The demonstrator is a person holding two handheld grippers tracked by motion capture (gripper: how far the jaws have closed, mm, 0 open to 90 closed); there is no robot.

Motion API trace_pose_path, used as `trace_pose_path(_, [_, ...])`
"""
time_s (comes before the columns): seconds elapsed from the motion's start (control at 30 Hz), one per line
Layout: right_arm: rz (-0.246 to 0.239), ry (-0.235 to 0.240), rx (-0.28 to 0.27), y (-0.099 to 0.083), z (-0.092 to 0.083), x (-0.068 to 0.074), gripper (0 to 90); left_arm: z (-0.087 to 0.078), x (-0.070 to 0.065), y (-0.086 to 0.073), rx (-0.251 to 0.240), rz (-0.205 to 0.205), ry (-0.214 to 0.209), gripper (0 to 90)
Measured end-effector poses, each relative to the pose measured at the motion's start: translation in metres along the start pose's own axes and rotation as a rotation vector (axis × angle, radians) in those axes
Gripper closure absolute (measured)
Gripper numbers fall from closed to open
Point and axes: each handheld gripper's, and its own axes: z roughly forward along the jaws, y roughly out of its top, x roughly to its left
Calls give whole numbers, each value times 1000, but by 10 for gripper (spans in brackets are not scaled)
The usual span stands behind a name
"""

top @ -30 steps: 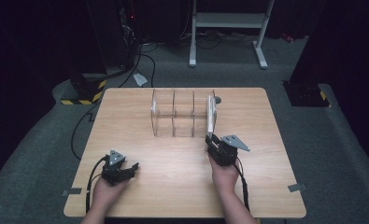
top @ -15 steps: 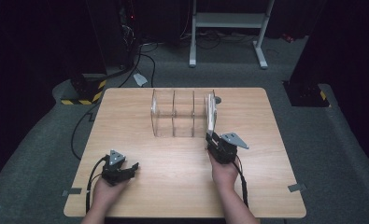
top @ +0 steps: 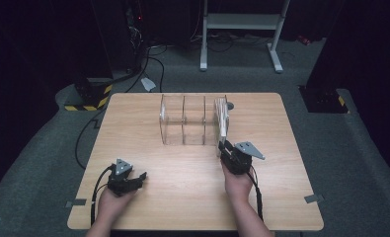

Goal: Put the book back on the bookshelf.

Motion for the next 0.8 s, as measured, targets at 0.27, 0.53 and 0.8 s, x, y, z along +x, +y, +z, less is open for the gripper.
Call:
trace_pose_path(0.27, [16, -2, 2, 0, 1, -2, 732, 0, 0, 0, 0, 0, 0, 341])
trace_pose_path(0.53, [9, -12, 0, 4, 3, 1, 746, 0, 0, 0, 0, 0, 0, 340])
trace_pose_path(0.8, [28, -20, -6, 6, 7, 2, 744, 0, 0, 0, 0, 0, 0, 341])
